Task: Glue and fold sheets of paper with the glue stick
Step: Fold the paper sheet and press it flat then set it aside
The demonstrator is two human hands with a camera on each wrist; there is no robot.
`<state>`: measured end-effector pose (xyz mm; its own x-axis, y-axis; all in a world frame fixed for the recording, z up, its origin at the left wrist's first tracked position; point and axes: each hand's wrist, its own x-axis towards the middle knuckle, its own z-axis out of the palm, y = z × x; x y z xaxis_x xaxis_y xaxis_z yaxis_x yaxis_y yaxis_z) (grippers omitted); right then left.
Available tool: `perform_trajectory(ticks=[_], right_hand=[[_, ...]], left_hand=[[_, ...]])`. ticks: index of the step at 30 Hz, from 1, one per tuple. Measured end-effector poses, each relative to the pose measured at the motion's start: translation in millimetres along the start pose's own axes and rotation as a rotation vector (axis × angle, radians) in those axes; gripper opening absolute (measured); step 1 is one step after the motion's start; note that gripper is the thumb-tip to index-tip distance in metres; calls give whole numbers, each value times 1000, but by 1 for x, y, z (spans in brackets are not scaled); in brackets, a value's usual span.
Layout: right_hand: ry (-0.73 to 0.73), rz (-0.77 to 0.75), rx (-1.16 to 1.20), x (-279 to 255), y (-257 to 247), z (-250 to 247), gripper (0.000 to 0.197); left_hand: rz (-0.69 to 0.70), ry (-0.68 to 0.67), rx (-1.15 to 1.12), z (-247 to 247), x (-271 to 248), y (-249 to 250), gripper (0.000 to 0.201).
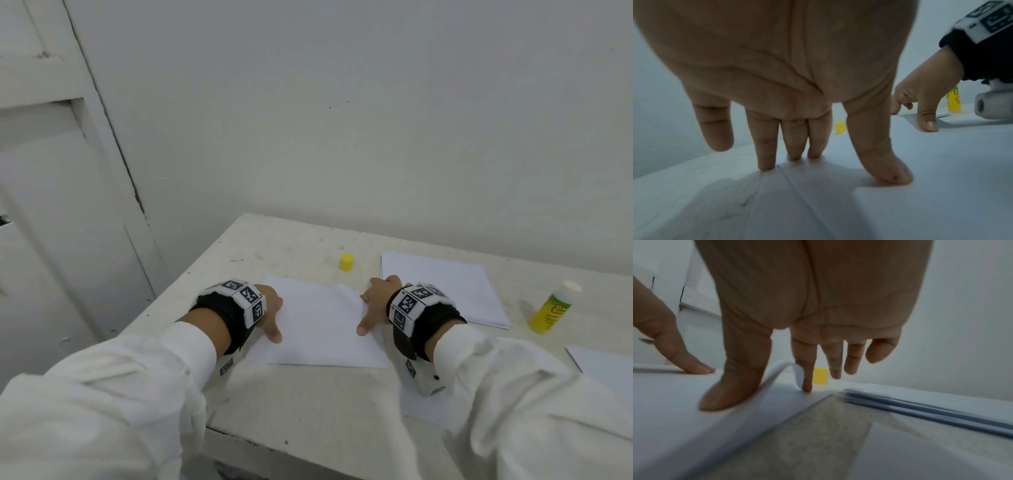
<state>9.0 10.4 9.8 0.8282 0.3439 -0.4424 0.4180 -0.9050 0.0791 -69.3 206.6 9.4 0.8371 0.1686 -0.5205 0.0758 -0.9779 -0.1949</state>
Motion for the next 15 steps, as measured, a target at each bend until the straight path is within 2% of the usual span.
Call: perform_trajectory(ticks=[3, 6, 8, 12, 15], right_hand=[[37, -41, 258, -10, 1, -3, 39], [15, -45, 575, -20, 5, -3, 40], [-11, 13, 758, -25, 10, -1, 32], [10, 86, 821, -35, 11, 10, 33], [33, 32, 936, -42, 9, 16, 20]], left_hand=[[6, 6, 3, 0, 2, -1, 81], [7, 8, -27, 2, 6, -4, 83], [0, 21, -61, 5, 7, -5, 85], [-13, 45, -177, 12, 8, -10, 93], [-57, 129, -378, 16, 4, -14, 111]])
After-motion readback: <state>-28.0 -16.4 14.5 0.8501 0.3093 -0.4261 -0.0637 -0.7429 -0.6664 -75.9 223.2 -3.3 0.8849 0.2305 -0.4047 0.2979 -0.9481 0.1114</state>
